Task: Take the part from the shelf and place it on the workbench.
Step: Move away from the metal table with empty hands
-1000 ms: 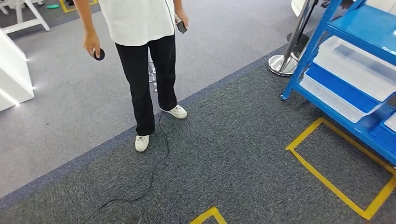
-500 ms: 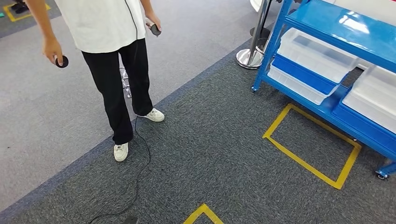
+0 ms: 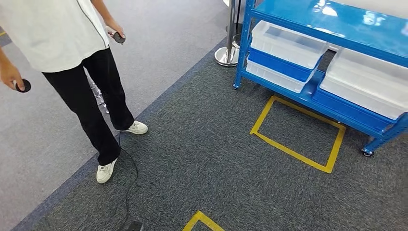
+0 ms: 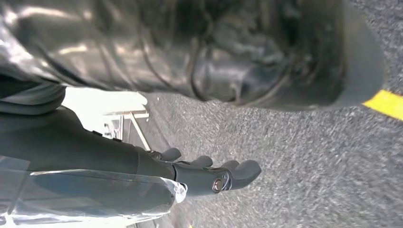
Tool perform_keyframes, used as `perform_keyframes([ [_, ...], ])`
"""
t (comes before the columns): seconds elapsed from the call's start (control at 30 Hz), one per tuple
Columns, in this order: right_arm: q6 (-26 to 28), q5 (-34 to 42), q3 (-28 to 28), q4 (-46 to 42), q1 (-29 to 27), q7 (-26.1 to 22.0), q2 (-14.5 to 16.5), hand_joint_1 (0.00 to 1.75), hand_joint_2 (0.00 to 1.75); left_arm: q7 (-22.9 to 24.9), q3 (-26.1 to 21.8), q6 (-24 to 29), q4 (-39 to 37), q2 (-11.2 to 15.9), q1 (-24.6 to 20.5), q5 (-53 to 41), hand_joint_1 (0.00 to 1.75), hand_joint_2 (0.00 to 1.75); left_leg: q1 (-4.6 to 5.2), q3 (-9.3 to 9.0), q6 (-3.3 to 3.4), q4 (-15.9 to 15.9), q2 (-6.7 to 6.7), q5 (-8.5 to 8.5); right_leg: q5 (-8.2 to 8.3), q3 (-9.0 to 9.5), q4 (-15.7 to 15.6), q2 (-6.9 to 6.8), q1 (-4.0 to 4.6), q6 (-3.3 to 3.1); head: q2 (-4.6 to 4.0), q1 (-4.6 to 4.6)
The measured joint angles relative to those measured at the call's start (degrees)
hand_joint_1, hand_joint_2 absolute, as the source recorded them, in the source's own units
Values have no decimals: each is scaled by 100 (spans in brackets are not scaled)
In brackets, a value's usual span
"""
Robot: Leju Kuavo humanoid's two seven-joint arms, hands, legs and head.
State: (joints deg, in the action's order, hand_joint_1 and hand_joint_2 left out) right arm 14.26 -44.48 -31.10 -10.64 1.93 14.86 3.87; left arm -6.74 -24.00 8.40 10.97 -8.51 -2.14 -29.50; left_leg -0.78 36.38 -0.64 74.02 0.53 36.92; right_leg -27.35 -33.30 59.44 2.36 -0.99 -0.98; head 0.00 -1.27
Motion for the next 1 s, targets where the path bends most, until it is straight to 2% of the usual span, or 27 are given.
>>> perform_keyframes([
  [0.03, -11, -19, -7, 0, 0, 9, 3, 0, 0, 21, -4, 10, 0, -4, 7, 0, 0, 0, 1, -33, 23, -121, -15, -154, 0, 7, 4, 79, 9, 0, 0, 0],
  [0.07, -23, -39, -14, 0, 0, 20, 8, 0, 0, 30, -10, 25, 0, -5, 10, 1, 0, 0, 4, -152, 55, -431, -58, -384, -1, 18, 7, 161, 17, 0, 0, 0],
  [0.13, -46, -67, -21, 0, 7, 38, 37, 0, 0, 26, -30, 51, 0, 3, 14, 7, 0, 0, 8, -450, 135, -1186, -313, -756, 4, 17, 17, 303, 21, 12, 0, -3],
  [0.2, -63, -74, -24, 0, 10, 38, 64, 0, 0, 8, -51, 62, 0, 16, 10, 15, 0, 0, 22, -580, 175, -1533, -497, -841, 29, -27, 18, 430, 0, 65, 0, -4],
  [0.27, -70, -73, -32, 0, -9, 7, 74, 0, 0, -6, -61, 49, 0, 20, -3, 7, 0, 0, 30, -603, 193, -1590, -422, -855, 71, -65, -9, 550, -17, 147, 0, -3],
  [0.3, -69, -73, -39, 1, -22, -22, 81, 0, 0, -8, -63, 37, 0, 20, -9, -4, 0, 0, 19, -623, 218, -1637, -352, -885, 74, -73, -9, 495, -14, 178, 0, -5],
  [0.33, -68, -72, -45, 1, -27, -51, 89, 0, 0, -9, -65, 26, 0, 18, -13, -16, 0, 0, 5, -643, 251, -1691, -278, -920, 29, -100, 42, 354, 0, 202, 0, -11],
  [0.4, -67, -72, -51, 1, -6, -86, 99, 0, 0, -12, -67, 8, 0, 14, -14, -36, 0, 0, -8, -660, 299, -1764, -111, -967, -264, -316, 489, -33, 17, 230, 0, -19],
  [0.43, -67, -73, -52, 1, 9, -98, 100, 0, 0, -10, -68, 2, 0, 13, -8, -46, 0, 0, -3, -653, 310, -1767, -30, -969, -463, -498, 857, -141, 17, 247, 0, -22],
  [0.47, -67, -74, -53, 1, 20, -111, 100, 0, 0, -7, -68, -2, 0, 13, -2, -57, 0, 0, 1, -645, 311, -1763, 59, -967, -620, -675, 1227, -183, 10, 267, 0, -20],
  [0.5, -68, -78, -55, 0, 23, -123, 100, 0, 0, -6, -68, -5, 0, 13, 1, -66, 0, 0, 3, -640, 308, -1757, 141, -963, -680, -782, 1463, -198, -2, 287, 0, -22],
  [0.53, -74, -88, -56, 0, 19, -134, 100, 0, 0, -23, -69, -5, 0, 11, 1, -74, 0, 0, 2, -638, 301, -1751, 219, -956, -631, -782, 1496, -213, -14, 304, 0, -21],
  [0.57, -82, -105, -57, 0, 14, -133, 99, 0, 0, -58, -69, -5, 0, 5, -2, -77, 0, 0, 0, -641, 288, -1743, 288, -947, -484, -659, 1296, -243, -27, 315, 0, -21],
  [0.6, -93, -128, -57, 0, 12, -123, 99, 0, 0, -107, -70, -7, 0, 1, -6, -78, 0, 0, -1, -648, 267, -1730, 349, -933, -296, -447, 927, -316, -37, 319, 0, -22],
  [0.67, -111, -167, -57, 0, 27, -98, 102, 0, 0, -207, -70, -8, 0, -7, -13, -84, 0, 0, 25, -654, 198, -1688, 455, -884, -55, -65, 211, -529, -21, 287, 0, -19],
  [0.7, -116, -178, -57, 0, 38, -90, 105, 0, 0, -236, -71, -7, 0, -7, -19, -92, 0, 0, 42, -658, 160, -1669, 502, -857, -23, 20, 35, -585, -7, 252, 0, -10],
  [0.73, -116, -185, -57, 0, 47, -89, 108, 0, 0, -247, -73, -4, 0, -5, -28, -101, 0, 0, 58, -662, 126, -1658, 548, -836, -36, 33, -14, -586, 10, 213, 0, -1],
  [0.8, -111, -191, -59, 0, 39, -116, 111, 0, 0, -211, -76, -1, 0, -4, -55, -131, 0, 0, 46, -698, 63, -1643, 603, -802, -30, 19, -5, -458, 12, 128, 0, 11],
  [0.83, -106, -192, -61, 0, 36, -147, 112, 0, 0, -175, -76, -1, 0, -4, -65, -150, 0, 0, 32, -696, 31, -1589, 533, -749, -22, 17, -9, -407, 5, 93, 0, 14],
  [0.87, -100, -192, -63, 0, 39, -182, 113, 0, 0, -135, -76, -1, 0, -4, -68, -171, 0, 0, 18, -647, 1, -1441, 408, -633, -8, 15, -16, -356, -4, 56, 0, 17],
  [0.93, -93, -192, -69, 0, 61, -238, 114, 0, 0, -66, -75, 1, 0, -4, -51, -206, 0, 0, 7, -364, -32, -799, 116, -250, 12, 0, -19, -247, -7, 9, 0, 25],
  [0.97, -93, -192, -73, 0, 69, -250, 114, 0, 0, -43, -74, 1, 0, -4, -37, -215, 0, 0, 7, -175, -33, -397, 45, -72, 18, -10, -17, -181, 4, -6, 0, 26],
  [1.0, -93, -192, -78, 0, 72, -256, 114, 0, 0, -29, -74, 2, 0, -4, -23, -221, 0, 0, 8, -25, -27, -90, 16, 16, 21, -15, -14, -106, 17, -13, 0, 25],
])
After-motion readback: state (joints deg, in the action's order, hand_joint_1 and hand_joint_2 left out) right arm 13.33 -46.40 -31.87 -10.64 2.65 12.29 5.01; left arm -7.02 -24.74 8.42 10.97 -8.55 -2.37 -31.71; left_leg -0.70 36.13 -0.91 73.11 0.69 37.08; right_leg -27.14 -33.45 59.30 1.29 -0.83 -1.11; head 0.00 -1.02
